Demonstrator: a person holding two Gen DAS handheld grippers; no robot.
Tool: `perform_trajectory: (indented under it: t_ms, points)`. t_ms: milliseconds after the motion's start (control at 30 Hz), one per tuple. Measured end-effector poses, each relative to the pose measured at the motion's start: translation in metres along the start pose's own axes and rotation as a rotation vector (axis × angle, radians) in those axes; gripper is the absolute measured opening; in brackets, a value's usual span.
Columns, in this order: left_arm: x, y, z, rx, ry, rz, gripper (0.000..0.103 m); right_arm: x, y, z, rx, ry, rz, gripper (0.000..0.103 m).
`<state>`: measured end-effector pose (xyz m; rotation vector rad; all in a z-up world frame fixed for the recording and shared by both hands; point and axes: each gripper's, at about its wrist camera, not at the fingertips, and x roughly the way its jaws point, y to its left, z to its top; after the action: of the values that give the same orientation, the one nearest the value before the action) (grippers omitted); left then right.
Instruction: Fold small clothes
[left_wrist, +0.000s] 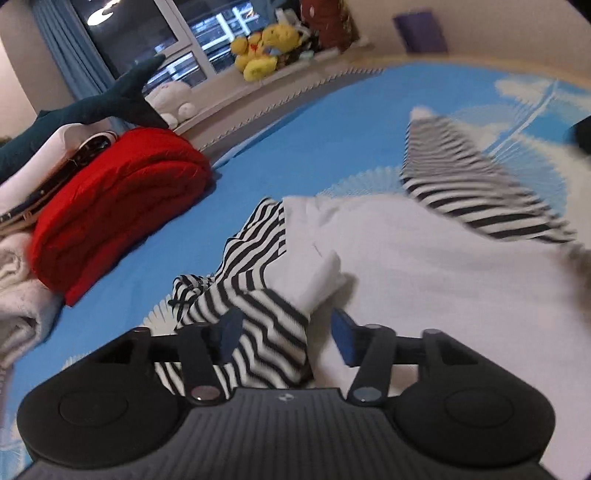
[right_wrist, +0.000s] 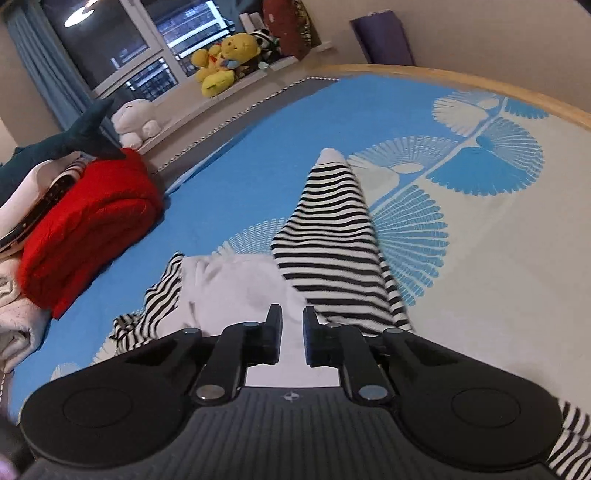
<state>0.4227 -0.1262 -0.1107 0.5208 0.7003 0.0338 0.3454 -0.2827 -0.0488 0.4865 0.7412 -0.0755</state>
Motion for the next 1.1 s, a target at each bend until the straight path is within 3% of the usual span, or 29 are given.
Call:
perform_trajectory:
  t_ms: [100, 133, 167, 200, 267, 400, 500, 600, 667, 767, 867, 933, 1000, 1033, 1100]
  points:
    - [0.034, -0.016, 0.006, 0.061, 0.045, 0.058, 0.061, 0.003, -0.009, 0.005, 0.018, 0.012, -0.014, 0.013]
    - [0.041, -0.017, 0.006, 0.076, 0.058, 0.058, 0.055, 0.004, -0.010, 0.006, 0.017, 0.015, -0.016, 0.013]
    - [0.047, -0.015, 0.005, 0.088, 0.070, 0.055, 0.022, 0.006, -0.011, 0.007, 0.014, 0.016, -0.020, 0.013]
    - [0.047, -0.004, 0.002, 0.084, 0.076, 0.060, 0.010, 0.008, -0.011, 0.008, 0.013, 0.018, -0.025, 0.013]
    - [0.033, 0.035, -0.001, -0.003, 0.042, 0.088, 0.010, 0.012, -0.011, 0.008, 0.017, 0.022, -0.026, 0.013]
    - [-0.016, 0.174, -0.031, -0.293, -0.010, 0.203, 0.009, 0.023, -0.004, 0.002, 0.013, 0.049, -0.023, 0.013]
    - [-0.052, 0.289, -0.084, -0.525, 0.001, 0.342, 0.009, 0.030, 0.004, -0.004, 0.000, 0.069, -0.006, 0.013]
    - [-0.074, 0.365, -0.146, -0.693, 0.029, 0.452, 0.009, 0.036, 0.016, -0.010, -0.047, 0.071, -0.013, 0.013]
    - [-0.074, 0.396, -0.186, -0.755, 0.088, 0.511, 0.009, 0.041, 0.021, -0.017, -0.067, 0.085, -0.017, 0.013]
    - [-0.063, 0.439, -0.234, -0.967, 0.197, 0.505, 0.009, 0.049, 0.031, -0.027, -0.105, 0.112, -0.026, 0.013]
    - [-0.045, 0.471, -0.271, -1.053, 0.299, 0.515, 0.010, 0.054, 0.039, -0.034, -0.126, 0.129, -0.026, 0.013]
    - [-0.043, 0.490, -0.294, -1.126, 0.374, 0.531, 0.016, 0.057, 0.043, -0.036, -0.134, 0.133, -0.025, 0.013]
    - [-0.044, 0.505, -0.328, -1.297, 0.483, 0.545, 0.023, 0.059, 0.049, -0.037, -0.147, 0.131, -0.027, 0.013]
    - [-0.048, 0.511, -0.342, -1.370, 0.506, 0.552, 0.024, 0.059, 0.051, -0.038, -0.156, 0.128, -0.030, 0.013]
    - [-0.055, 0.518, -0.350, -1.395, 0.520, 0.614, 0.025, 0.061, 0.055, -0.040, -0.166, 0.126, -0.037, 0.013]
